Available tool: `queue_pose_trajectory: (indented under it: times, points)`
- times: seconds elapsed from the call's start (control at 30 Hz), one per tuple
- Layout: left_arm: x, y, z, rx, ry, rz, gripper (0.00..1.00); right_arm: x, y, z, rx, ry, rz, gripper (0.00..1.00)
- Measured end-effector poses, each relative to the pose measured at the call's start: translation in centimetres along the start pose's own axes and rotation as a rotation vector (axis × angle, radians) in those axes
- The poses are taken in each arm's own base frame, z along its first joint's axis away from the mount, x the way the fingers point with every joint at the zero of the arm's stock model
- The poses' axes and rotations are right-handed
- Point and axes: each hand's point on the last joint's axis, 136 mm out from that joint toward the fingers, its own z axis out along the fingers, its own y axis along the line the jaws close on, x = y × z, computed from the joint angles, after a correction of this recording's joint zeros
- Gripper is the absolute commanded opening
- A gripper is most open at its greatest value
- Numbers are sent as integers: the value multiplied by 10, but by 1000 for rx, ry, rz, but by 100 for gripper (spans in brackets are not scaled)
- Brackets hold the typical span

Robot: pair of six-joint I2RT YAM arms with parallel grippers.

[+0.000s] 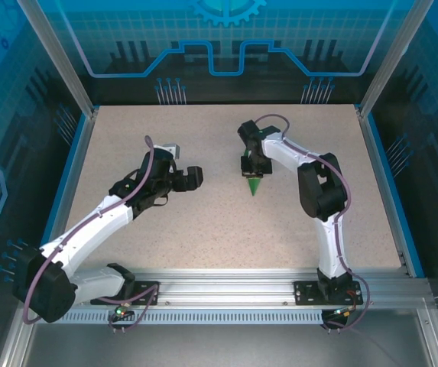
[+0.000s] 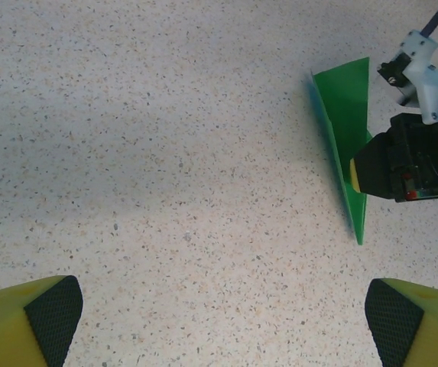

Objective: Fold a paper plane with a square sheet of paper (fold left side to right side)
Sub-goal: Place the paper plane at the center of the table.

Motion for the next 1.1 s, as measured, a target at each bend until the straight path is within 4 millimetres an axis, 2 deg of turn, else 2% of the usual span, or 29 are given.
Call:
queue_pose_trajectory:
  times: [0.2, 0.73, 0.97, 1.1]
  points:
    - [1, -1, 2, 2, 11, 0, 99, 3, -1, 6, 7, 18, -9, 16]
    - [2, -1, 2, -6, 24, 4, 99, 7, -2, 6, 16, 32, -20, 30]
    - [1, -1, 2, -6, 24, 3, 99, 9, -4, -2, 21, 26, -25, 39]
    - [0, 2, 3, -11, 22, -2, 99, 10, -4, -10, 21, 16, -28, 40]
